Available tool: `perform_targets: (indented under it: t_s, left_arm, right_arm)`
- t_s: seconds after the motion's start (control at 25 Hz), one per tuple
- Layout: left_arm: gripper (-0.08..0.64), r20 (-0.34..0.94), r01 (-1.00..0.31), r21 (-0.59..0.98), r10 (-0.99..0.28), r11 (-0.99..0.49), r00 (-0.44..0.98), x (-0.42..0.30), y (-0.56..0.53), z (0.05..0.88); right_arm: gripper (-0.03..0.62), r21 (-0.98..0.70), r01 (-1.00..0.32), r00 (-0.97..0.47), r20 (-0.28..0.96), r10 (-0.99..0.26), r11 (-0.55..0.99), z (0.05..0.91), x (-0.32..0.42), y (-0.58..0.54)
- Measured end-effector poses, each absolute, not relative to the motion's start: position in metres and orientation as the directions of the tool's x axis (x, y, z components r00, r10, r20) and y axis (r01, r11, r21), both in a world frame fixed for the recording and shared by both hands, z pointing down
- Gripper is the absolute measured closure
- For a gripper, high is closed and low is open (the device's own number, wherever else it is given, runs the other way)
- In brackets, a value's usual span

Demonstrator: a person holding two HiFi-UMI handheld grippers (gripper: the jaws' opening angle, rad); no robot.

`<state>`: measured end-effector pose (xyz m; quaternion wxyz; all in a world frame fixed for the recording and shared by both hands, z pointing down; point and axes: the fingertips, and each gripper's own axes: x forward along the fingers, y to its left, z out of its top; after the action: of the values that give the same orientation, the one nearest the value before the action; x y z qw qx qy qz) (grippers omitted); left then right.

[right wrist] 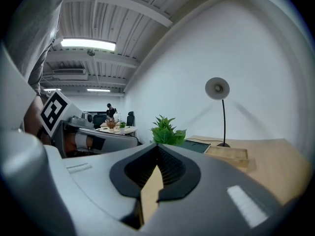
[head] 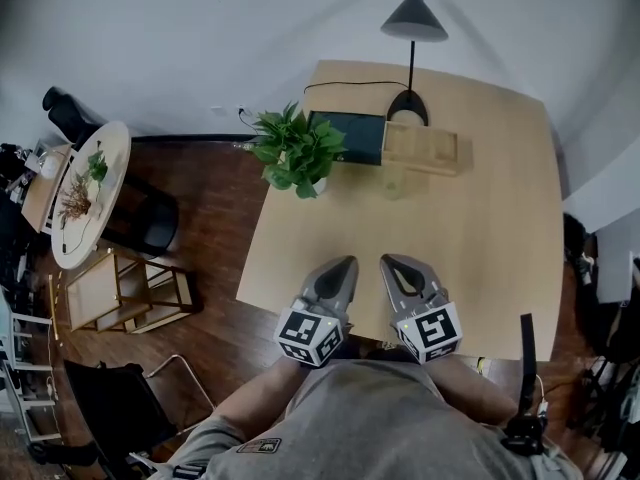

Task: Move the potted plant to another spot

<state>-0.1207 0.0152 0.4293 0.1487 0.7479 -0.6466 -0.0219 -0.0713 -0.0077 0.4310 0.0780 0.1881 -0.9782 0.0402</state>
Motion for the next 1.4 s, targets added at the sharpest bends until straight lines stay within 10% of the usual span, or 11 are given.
perform_targets:
  t_s: [1.4]
  left_arm:
    - [0.557, 0.453, -0.963, 0.261, -0.889, 0.062, 0.066, -0.321, -0.079, 0.612]
  right_arm:
    - [0.588, -0.089, -0.32, -0.842, 0.483, -0.24, 0.943, 0.611, -0.255, -0.117]
